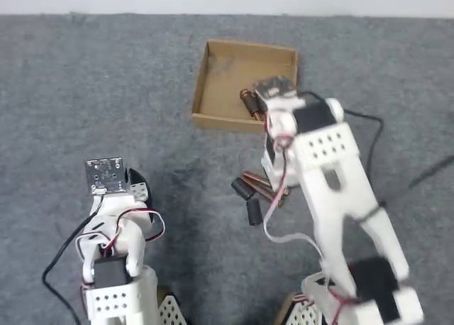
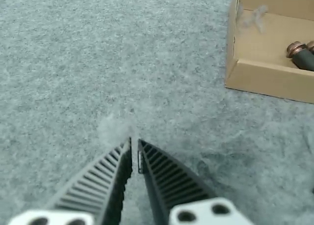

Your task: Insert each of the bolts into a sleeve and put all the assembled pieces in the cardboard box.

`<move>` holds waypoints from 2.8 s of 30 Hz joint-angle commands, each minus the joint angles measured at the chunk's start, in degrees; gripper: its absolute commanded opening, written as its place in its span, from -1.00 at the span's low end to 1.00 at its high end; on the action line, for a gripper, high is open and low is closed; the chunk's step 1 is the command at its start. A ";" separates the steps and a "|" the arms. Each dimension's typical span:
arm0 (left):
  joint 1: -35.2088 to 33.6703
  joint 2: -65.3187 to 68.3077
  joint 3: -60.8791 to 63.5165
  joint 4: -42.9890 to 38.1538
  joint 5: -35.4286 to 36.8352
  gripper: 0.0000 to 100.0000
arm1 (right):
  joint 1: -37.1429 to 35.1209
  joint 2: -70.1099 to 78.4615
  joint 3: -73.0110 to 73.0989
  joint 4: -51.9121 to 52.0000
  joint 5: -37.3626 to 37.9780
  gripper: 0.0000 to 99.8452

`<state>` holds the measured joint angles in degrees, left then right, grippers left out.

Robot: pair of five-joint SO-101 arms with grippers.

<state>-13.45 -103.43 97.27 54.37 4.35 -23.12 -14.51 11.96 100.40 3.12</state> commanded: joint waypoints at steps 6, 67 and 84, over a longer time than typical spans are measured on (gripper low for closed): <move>0.26 -0.26 -0.66 -1.05 -0.53 -0.96 | -0.48 -19.91 17.93 -2.59 0.53 -0.98; 3.69 -0.26 -0.66 -1.41 -0.44 -0.96 | -16.40 -26.24 53.45 -54.11 -15.82 -0.80; 3.60 -0.26 -0.66 -1.41 -0.44 -0.96 | -15.60 -11.56 47.03 -54.55 -15.47 -0.80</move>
<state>-9.85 -103.43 97.27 54.37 4.18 -39.03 -26.64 62.77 45.45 -12.00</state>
